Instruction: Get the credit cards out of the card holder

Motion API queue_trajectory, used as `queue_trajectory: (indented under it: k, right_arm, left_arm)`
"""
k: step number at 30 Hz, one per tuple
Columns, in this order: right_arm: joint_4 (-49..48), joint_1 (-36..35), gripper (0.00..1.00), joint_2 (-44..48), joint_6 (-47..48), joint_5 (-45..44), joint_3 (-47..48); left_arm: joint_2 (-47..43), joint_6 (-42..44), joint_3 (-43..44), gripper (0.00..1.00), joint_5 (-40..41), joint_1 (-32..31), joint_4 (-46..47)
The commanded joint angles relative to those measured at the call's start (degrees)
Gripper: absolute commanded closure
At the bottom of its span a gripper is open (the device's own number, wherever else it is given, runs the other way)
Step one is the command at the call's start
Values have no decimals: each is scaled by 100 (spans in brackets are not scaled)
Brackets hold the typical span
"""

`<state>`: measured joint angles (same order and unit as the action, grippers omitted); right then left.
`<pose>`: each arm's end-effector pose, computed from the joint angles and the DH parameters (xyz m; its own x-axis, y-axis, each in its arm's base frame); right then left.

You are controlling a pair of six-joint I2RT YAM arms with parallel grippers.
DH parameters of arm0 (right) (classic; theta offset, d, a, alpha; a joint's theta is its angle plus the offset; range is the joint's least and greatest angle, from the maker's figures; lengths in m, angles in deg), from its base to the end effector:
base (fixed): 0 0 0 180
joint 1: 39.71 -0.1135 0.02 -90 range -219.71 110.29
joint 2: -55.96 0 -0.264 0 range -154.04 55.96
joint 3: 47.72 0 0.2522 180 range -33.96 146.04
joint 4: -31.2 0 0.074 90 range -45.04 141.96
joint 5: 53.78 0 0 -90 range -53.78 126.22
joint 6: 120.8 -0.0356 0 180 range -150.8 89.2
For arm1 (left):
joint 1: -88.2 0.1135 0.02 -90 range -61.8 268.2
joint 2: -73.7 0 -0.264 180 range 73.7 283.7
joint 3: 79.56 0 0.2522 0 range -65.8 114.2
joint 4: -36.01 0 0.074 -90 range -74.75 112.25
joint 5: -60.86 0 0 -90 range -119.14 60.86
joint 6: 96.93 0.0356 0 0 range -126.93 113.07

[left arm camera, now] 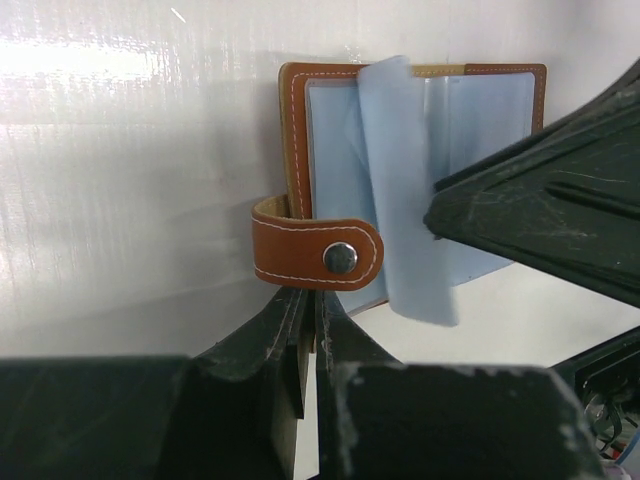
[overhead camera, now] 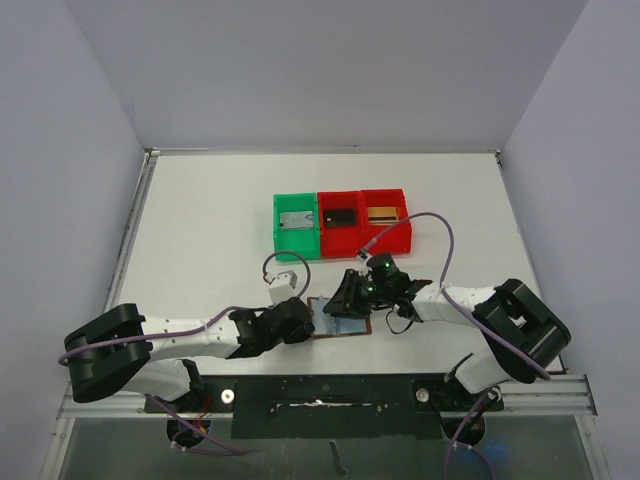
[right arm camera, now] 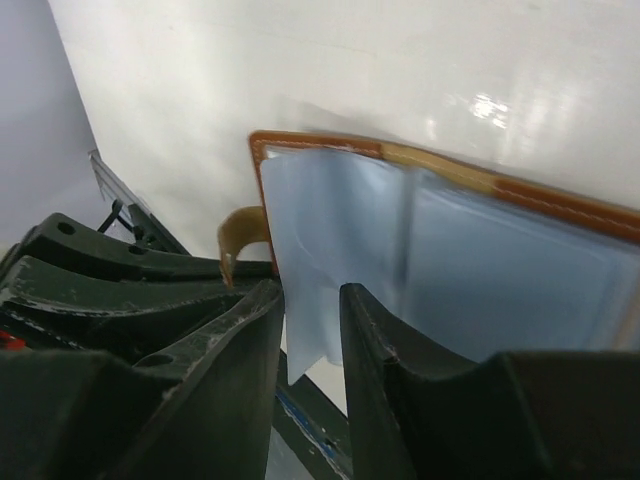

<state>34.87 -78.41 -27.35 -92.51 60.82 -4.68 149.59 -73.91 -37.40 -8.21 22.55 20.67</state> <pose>0.1923 0.1730 0.1389 -0.9632 0.2542 -0.0869 0.0966 0.6295 0.7710 0.1087 -0.2094 0.1485 -0.8162 -0.2815 -0.5046 0.0083 0.8675 -0.4974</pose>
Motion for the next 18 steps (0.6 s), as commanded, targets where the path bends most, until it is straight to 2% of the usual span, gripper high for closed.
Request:
queue_trajectory:
  k: [1, 7, 10, 14, 18]
  right_arm:
    - [-884, -252, 69, -309, -16, 541, 537]
    - [-1077, -441, 64, -181, 19, 545, 593]
    - [-318, -382, 63, 268, 202, -105, 562]
    - [1271, -164, 61, 931, 354, -1311, 530]
    - [2122, 162, 61, 1236, 309, -1871, 326]
  left_arm:
    - [-34, 14, 94, 100, -48, -10, 211]
    - [-155, -159, -101, 100, -29, -5, 262]
    - [-234, -209, -184, 100, -12, -7, 279]
    - [-285, -219, -227, 100, 6, -10, 318]
    - [-265, -164, -192, 100, -1, -1, 326]
